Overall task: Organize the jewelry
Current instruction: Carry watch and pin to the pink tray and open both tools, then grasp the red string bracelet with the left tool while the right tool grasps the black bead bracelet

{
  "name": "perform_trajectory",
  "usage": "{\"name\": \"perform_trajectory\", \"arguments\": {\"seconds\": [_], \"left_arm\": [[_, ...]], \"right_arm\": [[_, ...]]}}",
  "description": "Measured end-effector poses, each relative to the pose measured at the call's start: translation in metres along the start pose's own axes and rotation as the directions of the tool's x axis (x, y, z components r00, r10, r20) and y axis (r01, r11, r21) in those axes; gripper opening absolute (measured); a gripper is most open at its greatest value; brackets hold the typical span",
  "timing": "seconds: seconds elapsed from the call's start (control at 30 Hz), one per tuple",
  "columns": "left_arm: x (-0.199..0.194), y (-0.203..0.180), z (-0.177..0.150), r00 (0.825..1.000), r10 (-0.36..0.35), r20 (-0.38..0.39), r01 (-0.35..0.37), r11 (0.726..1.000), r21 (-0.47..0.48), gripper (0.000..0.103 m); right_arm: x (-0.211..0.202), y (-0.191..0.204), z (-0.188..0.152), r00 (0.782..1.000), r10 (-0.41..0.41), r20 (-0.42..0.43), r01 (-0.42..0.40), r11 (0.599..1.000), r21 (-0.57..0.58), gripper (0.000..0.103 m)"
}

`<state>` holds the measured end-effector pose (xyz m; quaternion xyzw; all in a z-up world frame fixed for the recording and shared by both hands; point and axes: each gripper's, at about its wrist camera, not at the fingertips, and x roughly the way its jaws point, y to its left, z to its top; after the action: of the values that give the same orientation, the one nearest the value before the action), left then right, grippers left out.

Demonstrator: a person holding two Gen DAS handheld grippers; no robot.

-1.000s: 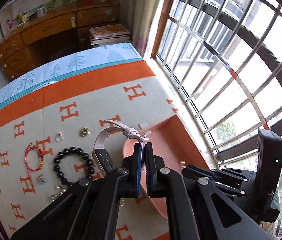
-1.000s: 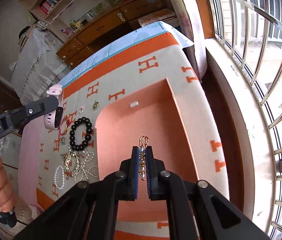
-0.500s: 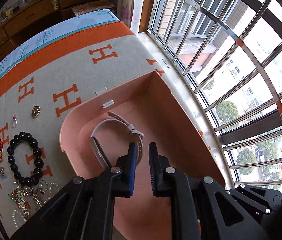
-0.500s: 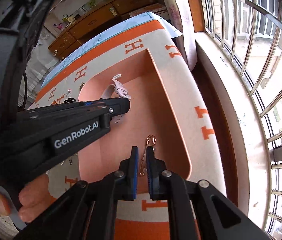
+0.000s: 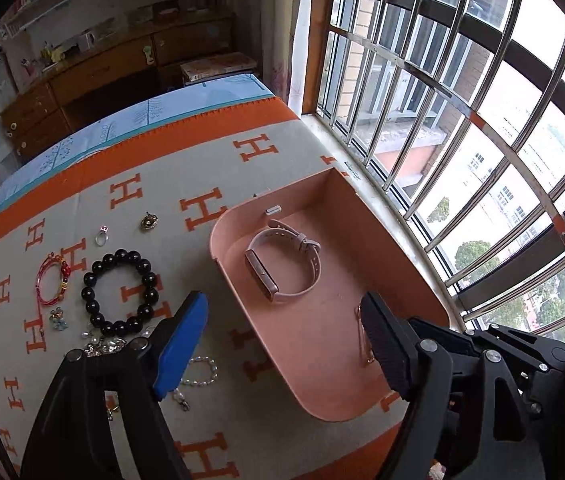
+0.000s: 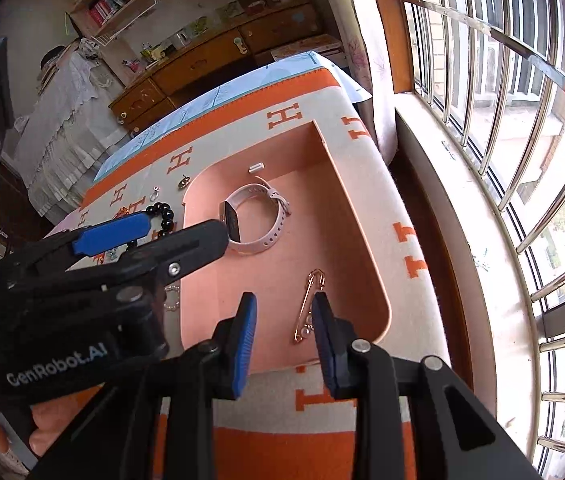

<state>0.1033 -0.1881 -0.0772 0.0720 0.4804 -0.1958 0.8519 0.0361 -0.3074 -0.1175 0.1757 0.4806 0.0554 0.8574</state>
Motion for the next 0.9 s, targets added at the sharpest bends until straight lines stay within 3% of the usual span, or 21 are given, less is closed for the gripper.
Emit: {"name": "perform_trajectory", "arguments": {"seconds": [0.4, 0.53, 0.7, 0.9], "left_arm": [[-0.028, 0.047, -0.031, 0.998, 0.058, -0.005, -0.058, 0.994, -0.089, 0.08], [-0.042, 0.076, -0.037, 0.994, 0.108, 0.006, -0.107, 0.986, -0.124, 0.08], [-0.066, 0.135, -0.041, 0.98, 0.195, 0.032, -0.183, 0.954, -0.236, 0.08], [-0.09, 0.205, -0.046, 0.951, 0.306, 0.043, -0.271, 0.893, -0.358, 0.08]], "right_arm": [[0.001, 0.013, -0.006, 1.0, -0.007, -0.001, 0.007, 0.999, -0.038, 0.029], [-0.001, 0.022, -0.007, 1.0, -0.016, 0.005, 0.016, 0.998, -0.063, 0.029], [0.001, 0.039, -0.004, 1.0, -0.02, 0.005, 0.02, 0.994, -0.107, 0.029], [0.009, 0.066, 0.013, 1.0, 0.006, -0.02, -0.009, 0.986, -0.165, 0.029]]}}
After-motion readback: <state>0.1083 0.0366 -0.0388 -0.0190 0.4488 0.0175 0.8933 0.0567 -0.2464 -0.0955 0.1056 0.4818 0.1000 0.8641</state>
